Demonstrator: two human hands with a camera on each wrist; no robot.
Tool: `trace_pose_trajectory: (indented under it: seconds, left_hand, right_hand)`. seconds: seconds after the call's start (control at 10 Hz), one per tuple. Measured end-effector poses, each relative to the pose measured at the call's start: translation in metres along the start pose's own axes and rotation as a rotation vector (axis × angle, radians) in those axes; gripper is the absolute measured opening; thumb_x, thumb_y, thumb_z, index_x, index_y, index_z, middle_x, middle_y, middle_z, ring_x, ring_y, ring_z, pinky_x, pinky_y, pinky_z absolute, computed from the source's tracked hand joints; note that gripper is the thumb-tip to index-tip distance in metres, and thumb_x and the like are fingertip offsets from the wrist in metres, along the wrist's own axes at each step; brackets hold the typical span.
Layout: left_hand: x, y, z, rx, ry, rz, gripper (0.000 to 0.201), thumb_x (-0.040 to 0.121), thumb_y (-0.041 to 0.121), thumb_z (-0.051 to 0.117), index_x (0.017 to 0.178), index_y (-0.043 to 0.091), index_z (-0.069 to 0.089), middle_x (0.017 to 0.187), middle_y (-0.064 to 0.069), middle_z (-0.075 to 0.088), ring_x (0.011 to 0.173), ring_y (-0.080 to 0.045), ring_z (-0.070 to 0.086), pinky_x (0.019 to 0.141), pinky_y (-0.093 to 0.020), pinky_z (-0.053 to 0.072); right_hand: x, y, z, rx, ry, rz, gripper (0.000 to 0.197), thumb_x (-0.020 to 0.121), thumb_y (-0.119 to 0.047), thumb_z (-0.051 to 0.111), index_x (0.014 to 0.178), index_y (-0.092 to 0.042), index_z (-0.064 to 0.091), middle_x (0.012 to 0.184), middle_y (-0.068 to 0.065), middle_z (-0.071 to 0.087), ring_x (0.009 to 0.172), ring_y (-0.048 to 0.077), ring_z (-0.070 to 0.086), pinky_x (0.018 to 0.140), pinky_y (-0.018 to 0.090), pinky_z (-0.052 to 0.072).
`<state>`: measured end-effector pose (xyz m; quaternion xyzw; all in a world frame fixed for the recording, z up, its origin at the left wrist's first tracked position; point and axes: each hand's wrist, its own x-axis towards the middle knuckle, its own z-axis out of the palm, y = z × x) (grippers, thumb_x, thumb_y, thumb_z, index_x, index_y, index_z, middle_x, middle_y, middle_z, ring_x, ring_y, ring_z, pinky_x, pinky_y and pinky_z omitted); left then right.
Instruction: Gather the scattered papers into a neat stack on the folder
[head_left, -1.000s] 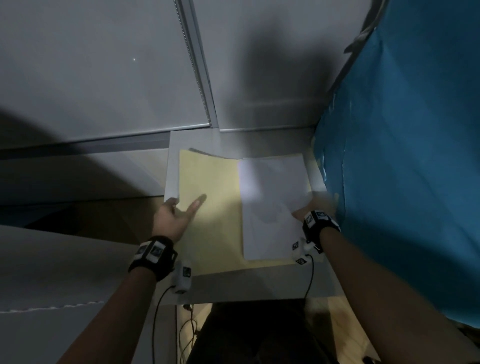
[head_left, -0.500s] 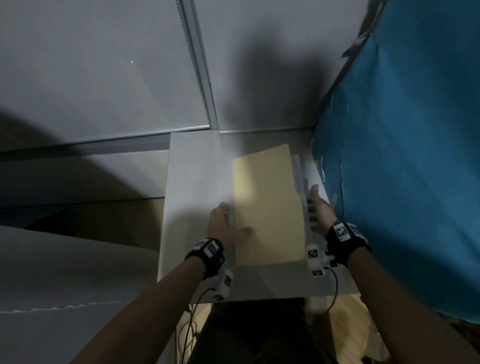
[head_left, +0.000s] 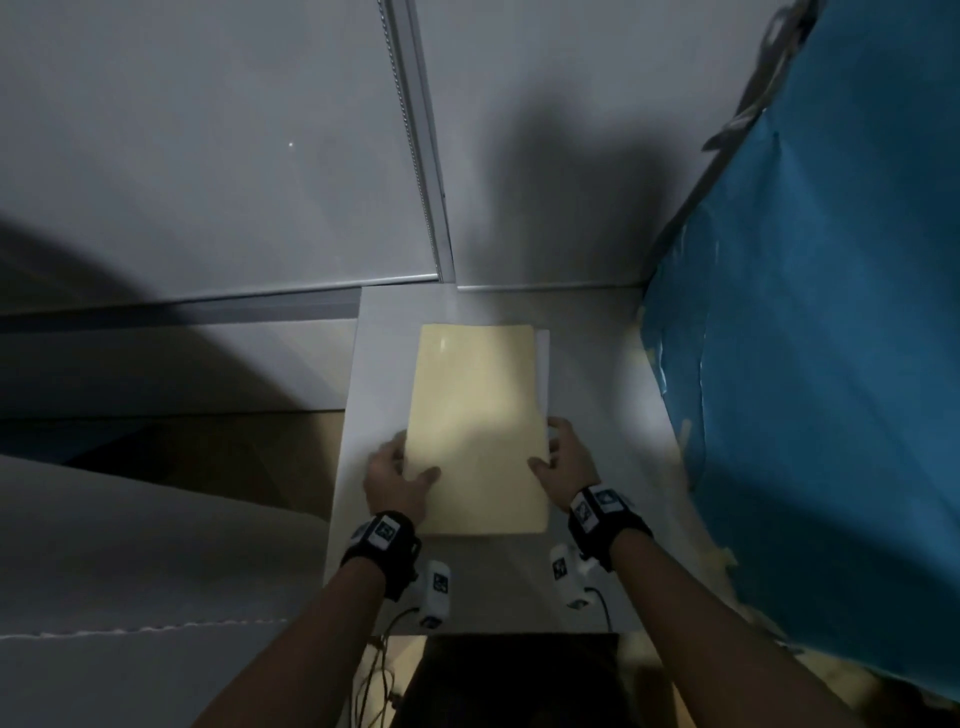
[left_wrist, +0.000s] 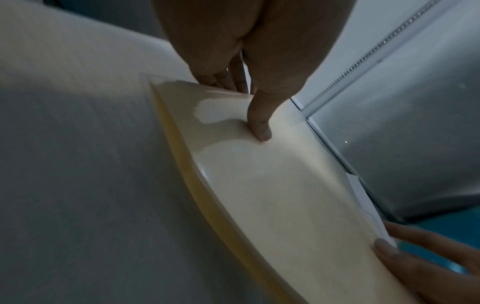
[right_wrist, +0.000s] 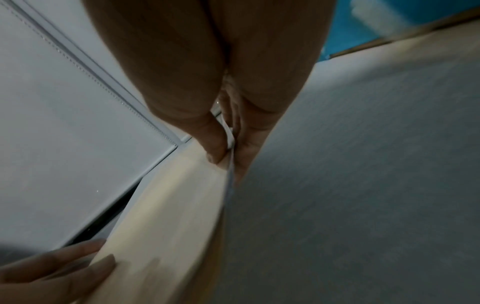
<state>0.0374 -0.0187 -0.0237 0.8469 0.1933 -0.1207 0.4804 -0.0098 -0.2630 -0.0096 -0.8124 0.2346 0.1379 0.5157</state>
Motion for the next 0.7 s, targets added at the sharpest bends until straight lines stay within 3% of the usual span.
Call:
trace_pose_trajectory:
  seconds: [0.1,0.2,0.3,0.4,0.5,0.6,0.7]
  left_hand:
    - [0.027,0.009,-0.021,-0.012,0.078,-0.014,0.071,0.081,0.003,0.091,0.146,0.005,0.063,0.138,-0.016,0.066,0.128,-0.034,0.064,0.1,-0.03,0.049]
    - [0.049,0.017,-0.036,0.057,0.052,-0.017,0.067,0.087,0.005,0.087,0.148,0.005,0.06,0.15,-0.018,0.06,0.139,-0.035,0.059,0.111,-0.033,0.046]
    - [0.061,0.015,-0.04,0.14,-0.02,-0.045,0.083,0.082,0.01,0.093,0.156,0.007,0.053,0.159,-0.014,0.052,0.147,-0.033,0.05,0.121,-0.037,0.042]
    - [0.066,0.009,-0.04,0.201,-0.03,-0.037,0.091,0.075,0.013,0.097,0.156,0.01,0.054,0.161,-0.011,0.051,0.148,-0.031,0.05,0.121,-0.035,0.041]
    - [0.061,0.004,-0.034,0.254,-0.018,-0.003,0.086,0.074,0.016,0.094,0.152,0.01,0.059,0.157,-0.008,0.056,0.145,-0.03,0.052,0.118,-0.034,0.043]
    - [0.065,0.004,-0.036,0.228,-0.007,0.021,0.085,0.074,0.023,0.094,0.151,0.013,0.059,0.152,-0.008,0.058,0.142,-0.032,0.053,0.116,-0.037,0.046]
    - [0.059,0.005,-0.04,0.122,0.032,0.076,0.061,0.079,0.035,0.094,0.134,0.019,0.071,0.138,-0.003,0.067,0.129,-0.029,0.064,0.103,-0.032,0.056]
  right_hand:
    - [0.051,-0.001,0.034,-0.035,-0.028,-0.046,0.067,0.087,-0.03,0.06,0.15,-0.024,0.039,0.131,0.0,0.055,0.111,0.022,0.059,0.1,0.038,0.051]
    - [0.123,0.043,0.077,-0.08,-0.05,-0.047,0.083,0.068,-0.047,0.049,0.149,-0.027,0.04,0.125,0.008,0.061,0.109,0.029,0.062,0.096,0.046,0.055]
    - [0.104,-0.011,0.078,-0.146,-0.067,0.006,0.074,0.069,-0.024,0.056,0.142,-0.016,0.046,0.119,0.013,0.06,0.105,0.03,0.062,0.094,0.044,0.055]
    - [0.088,-0.044,0.074,-0.308,-0.099,0.062,0.072,0.079,-0.011,0.064,0.146,-0.013,0.038,0.13,0.015,0.048,0.114,0.031,0.055,0.097,0.039,0.051]
    - [0.081,-0.047,0.069,-0.338,-0.136,0.095,0.07,0.078,-0.025,0.067,0.142,-0.016,0.04,0.136,0.014,0.039,0.113,0.034,0.054,0.095,0.04,0.052]
    - [0.08,-0.052,0.055,-0.436,-0.14,0.119,0.077,0.082,-0.037,0.065,0.148,-0.017,0.03,0.139,0.015,0.03,0.121,0.039,0.046,0.102,0.042,0.046]
    - [0.059,-0.055,0.03,-0.37,-0.11,0.004,0.032,0.086,-0.028,0.063,0.114,-0.025,0.049,0.11,0.01,0.04,0.097,0.025,0.049,0.091,0.034,0.047]
